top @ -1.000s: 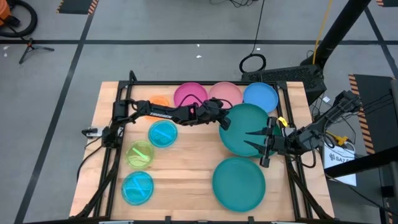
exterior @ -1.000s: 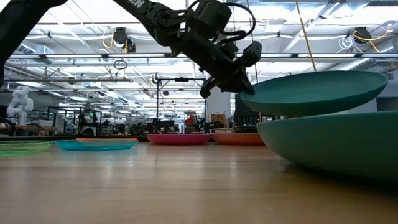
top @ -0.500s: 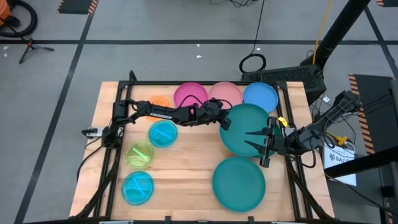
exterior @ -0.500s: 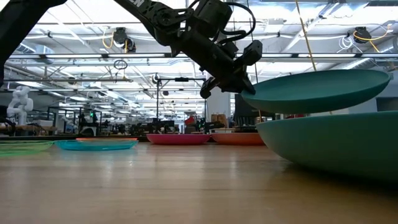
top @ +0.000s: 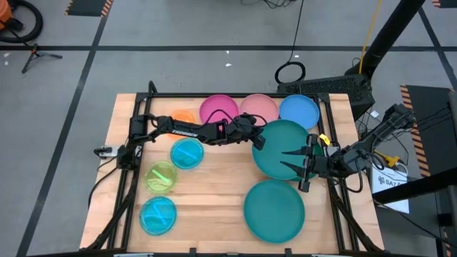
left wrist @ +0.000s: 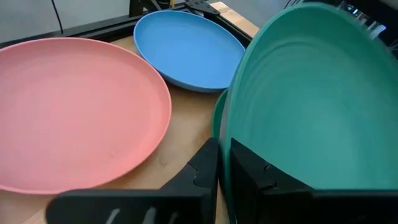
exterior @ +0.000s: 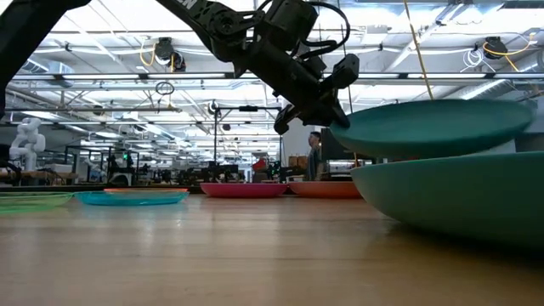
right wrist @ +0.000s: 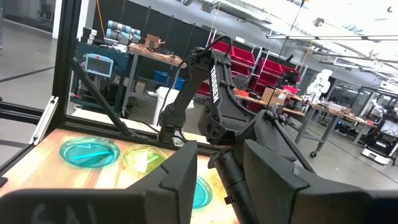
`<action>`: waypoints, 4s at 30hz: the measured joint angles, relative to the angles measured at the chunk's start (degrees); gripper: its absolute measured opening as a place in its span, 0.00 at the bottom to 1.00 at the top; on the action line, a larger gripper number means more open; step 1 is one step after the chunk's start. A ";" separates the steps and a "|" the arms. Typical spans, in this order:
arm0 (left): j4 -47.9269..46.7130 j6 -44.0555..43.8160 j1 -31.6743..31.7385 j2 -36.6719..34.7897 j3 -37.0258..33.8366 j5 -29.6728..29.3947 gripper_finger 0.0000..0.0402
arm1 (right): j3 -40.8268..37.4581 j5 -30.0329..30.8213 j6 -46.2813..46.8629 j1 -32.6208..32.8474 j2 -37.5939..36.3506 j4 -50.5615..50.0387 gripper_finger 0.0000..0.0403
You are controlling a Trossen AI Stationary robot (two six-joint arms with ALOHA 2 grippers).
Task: Stack plastic plates
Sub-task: Stack the top dark blue plate on top of the green plate, then stack the dark blue plate on top of the dark blue plate
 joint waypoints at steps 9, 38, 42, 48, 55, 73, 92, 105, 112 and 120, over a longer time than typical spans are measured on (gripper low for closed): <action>0.98 -1.50 -0.72 -0.11 0.00 -0.02 0.13 | 0.00 -0.01 -0.01 0.00 0.00 -0.01 0.31; 2.98 -9.74 -0.68 -0.11 -0.02 -2.93 0.14 | 0.00 0.00 -0.01 -0.02 0.00 -0.02 0.31; 3.03 -9.98 -0.68 -0.11 -0.02 -2.62 0.20 | 0.00 0.00 -0.01 -0.01 0.00 -0.22 0.31; 3.05 -10.15 -0.68 -0.11 -0.02 -2.59 0.28 | 0.00 0.00 -0.02 0.00 0.00 -0.28 0.31; 3.02 -8.58 -0.68 -0.11 -0.02 -2.57 0.31 | 0.00 0.05 0.15 0.00 -0.02 -0.67 0.31; -11.71 19.15 -2.71 -11.56 -0.09 -3.88 0.31 | 0.02 0.91 1.77 -0.17 -0.02 -1.55 0.31; -51.03 30.94 -16.39 -22.47 -0.07 -31.78 0.31 | 0.90 12.61 5.92 -1.05 2.45 -0.90 0.31; -44.12 26.52 -21.22 -47.79 -23.59 -37.43 0.31 | 12.90 12.24 14.35 -5.22 16.74 -6.69 0.31; -32.35 33.39 -26.15 -62.75 -32.67 -36.18 0.31 | 24.06 8.53 25.32 -9.41 26.00 -23.44 0.31; -16.92 39.30 -30.61 -72.34 -44.62 -31.19 0.31 | 35.64 -8.55 39.40 -15.86 36.58 -44.47 0.31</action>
